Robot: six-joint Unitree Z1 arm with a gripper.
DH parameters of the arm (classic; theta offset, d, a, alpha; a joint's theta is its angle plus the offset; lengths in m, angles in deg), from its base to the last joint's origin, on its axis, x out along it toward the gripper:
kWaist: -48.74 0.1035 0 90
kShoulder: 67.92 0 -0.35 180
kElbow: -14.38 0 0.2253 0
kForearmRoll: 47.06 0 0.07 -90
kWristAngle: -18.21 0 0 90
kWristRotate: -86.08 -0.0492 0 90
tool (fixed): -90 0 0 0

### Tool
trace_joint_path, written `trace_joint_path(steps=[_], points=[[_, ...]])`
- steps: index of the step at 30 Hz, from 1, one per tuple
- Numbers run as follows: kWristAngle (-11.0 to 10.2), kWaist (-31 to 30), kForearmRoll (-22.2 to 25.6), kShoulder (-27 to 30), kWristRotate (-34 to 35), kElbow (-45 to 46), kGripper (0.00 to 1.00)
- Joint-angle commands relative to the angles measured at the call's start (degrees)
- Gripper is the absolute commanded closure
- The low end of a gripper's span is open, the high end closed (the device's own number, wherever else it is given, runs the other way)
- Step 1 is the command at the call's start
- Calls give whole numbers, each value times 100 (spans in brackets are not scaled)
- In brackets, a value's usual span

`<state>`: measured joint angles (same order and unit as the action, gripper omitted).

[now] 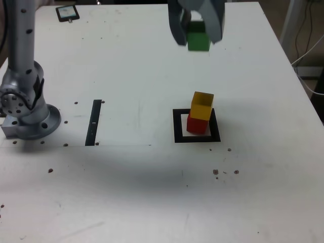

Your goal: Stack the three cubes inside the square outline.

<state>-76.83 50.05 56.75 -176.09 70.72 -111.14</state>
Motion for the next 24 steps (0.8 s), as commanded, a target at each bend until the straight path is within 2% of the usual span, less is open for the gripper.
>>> trace_joint_path(steps=[1, 24], points=[[51, 42, -1, -10, -10, 51, 81], [22, -712, -530, -514, 904, 490, 81]])
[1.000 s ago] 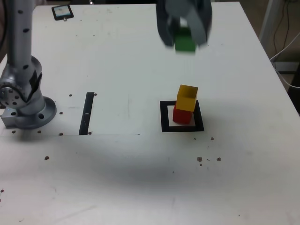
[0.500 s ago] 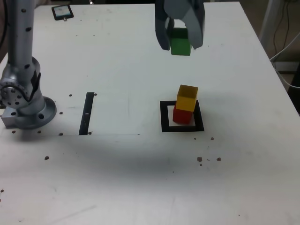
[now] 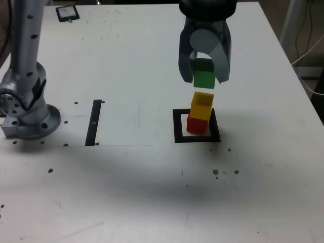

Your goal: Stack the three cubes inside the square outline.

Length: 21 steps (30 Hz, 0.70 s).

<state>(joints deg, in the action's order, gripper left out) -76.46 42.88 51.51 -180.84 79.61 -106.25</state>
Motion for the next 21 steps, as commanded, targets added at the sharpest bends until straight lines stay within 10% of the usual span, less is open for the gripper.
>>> trace_joint_path(steps=[1, 21], points=[[-22, 8, -14, -64, 23, 13, 81], [82, 86, -235, -171, 93, 309, 78]])
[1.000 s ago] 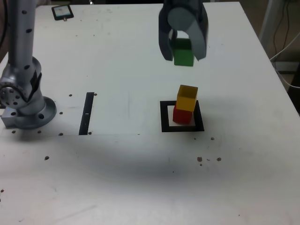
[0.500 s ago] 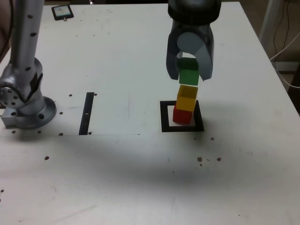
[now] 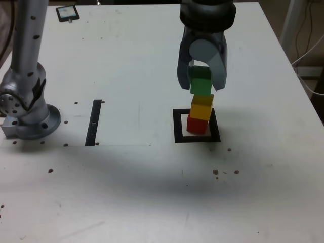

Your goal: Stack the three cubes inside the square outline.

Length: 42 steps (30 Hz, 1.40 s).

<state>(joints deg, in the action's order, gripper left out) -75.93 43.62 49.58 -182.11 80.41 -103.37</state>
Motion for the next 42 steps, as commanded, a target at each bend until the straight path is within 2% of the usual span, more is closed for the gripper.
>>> trace_joint_path(steps=[1, 8, 14, 18, 24, 26, 35, 42], points=[[46, 12, -55, -54, 13, 28, 77], [137, 14, -114, -123, 18, 84, 63], [150, 39, -179, -147, 26, 153, 57], [150, 68, -224, -148, 29, 217, 42], [148, 72, -257, -133, 32, 267, 10], [160, 72, -253, -116, 34, 269, 3], [298, 49, -186, 245, 131, 329, 1], [325, 52, 190, 582, 162, 275, 1]])
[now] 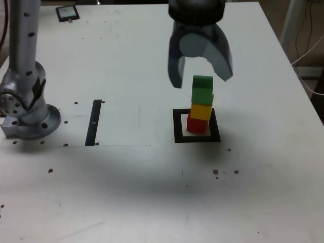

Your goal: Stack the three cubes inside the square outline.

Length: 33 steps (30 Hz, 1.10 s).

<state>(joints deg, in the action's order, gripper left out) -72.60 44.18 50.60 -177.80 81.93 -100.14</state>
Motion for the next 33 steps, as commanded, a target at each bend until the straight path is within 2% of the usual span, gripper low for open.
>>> trace_joint_path(steps=[1, 8, 13, 18, 21, 25, 28, 33], points=[[-20, 2, 156, 215, 10, -55, 1], [-84, 156, 482, 837, 0, 214, 1], [-124, 471, 521, 1496, -111, 1065, 1], [-103, 868, -76, 2255, -200, 2639, 1], [77, 1101, -580, 2611, -287, 3553, 1], [293, 1216, -929, 2799, -332, 4280, 1], [275, 1065, -1122, 2824, -316, 4653, 0], [107, 582, -1508, 2790, -315, 5204, 0]])
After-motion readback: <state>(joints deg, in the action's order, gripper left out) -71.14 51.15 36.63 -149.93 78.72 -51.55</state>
